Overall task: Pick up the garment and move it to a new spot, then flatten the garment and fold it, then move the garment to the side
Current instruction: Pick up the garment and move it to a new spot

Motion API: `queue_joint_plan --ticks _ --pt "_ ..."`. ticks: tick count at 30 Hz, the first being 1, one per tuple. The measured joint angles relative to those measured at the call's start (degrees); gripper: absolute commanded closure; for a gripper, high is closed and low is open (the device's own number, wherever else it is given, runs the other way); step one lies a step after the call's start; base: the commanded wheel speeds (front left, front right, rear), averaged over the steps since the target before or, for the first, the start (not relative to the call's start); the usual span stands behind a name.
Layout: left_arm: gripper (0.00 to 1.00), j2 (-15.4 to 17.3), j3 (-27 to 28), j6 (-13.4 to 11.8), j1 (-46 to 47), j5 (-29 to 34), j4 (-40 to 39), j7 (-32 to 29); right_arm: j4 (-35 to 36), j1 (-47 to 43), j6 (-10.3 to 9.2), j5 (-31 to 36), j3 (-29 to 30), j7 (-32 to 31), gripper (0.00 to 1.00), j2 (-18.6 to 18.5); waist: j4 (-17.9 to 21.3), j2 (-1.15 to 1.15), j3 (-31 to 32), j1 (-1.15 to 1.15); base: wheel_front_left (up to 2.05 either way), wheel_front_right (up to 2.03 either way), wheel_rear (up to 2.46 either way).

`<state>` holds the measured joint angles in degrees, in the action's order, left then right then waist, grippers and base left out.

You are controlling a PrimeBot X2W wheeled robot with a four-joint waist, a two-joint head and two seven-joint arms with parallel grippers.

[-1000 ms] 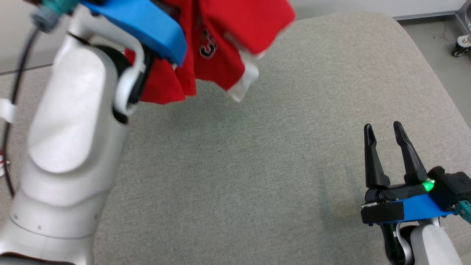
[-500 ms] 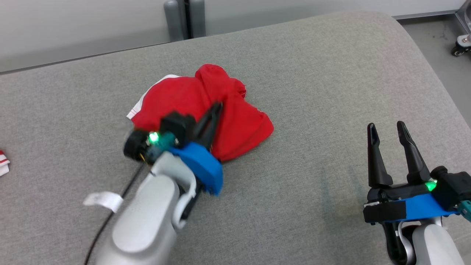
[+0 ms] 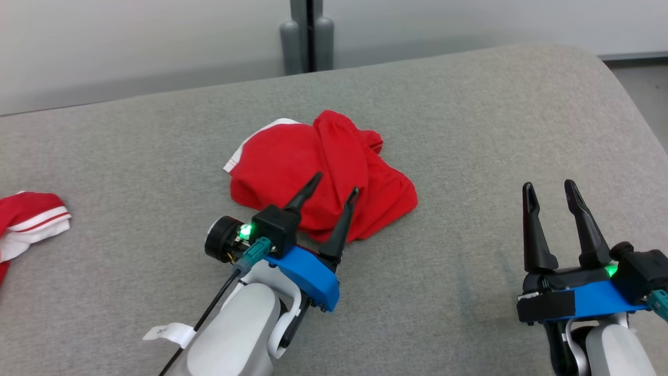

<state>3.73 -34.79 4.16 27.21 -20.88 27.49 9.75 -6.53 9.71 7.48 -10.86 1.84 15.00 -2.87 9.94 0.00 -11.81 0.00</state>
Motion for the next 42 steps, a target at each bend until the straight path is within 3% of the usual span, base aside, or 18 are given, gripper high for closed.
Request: queue_joint_plan --ticks 6,20,32,42 --pt "0.0 1.52 3.21 -2.47 -0.24 -0.4 -2.2 3.26 -0.2 -0.89 0.0 0.3 0.11 -0.05 0.0 0.0 -2.8 0.0 2.38 0.0 0.0 0.0 0.0" --pt "0.0 8.31 17.09 -8.15 -9.89 -1.68 -11.62 5.24 0.1 -3.75 0.0 1.24 1.19 -1.34 0.0 0.01 -8.3 0.0 6.72 0.0 0.0 0.0 0.0" --pt "0.0 9.59 24.54 -8.67 -21.13 1.89 -17.33 5.25 0.03 -6.64 0.0 1.71 2.38 -2.88 0.0 0.01 -10.66 0.0 9.0 -0.01 0.0 0.0 0.0" --pt "0.0 7.62 26.84 -8.06 -25.81 4.33 -18.64 5.25 -0.21 -7.97 0.0 1.63 2.21 -3.83 0.0 0.01 -11.27 0.0 9.98 -0.01 0.0 0.0 0.0"
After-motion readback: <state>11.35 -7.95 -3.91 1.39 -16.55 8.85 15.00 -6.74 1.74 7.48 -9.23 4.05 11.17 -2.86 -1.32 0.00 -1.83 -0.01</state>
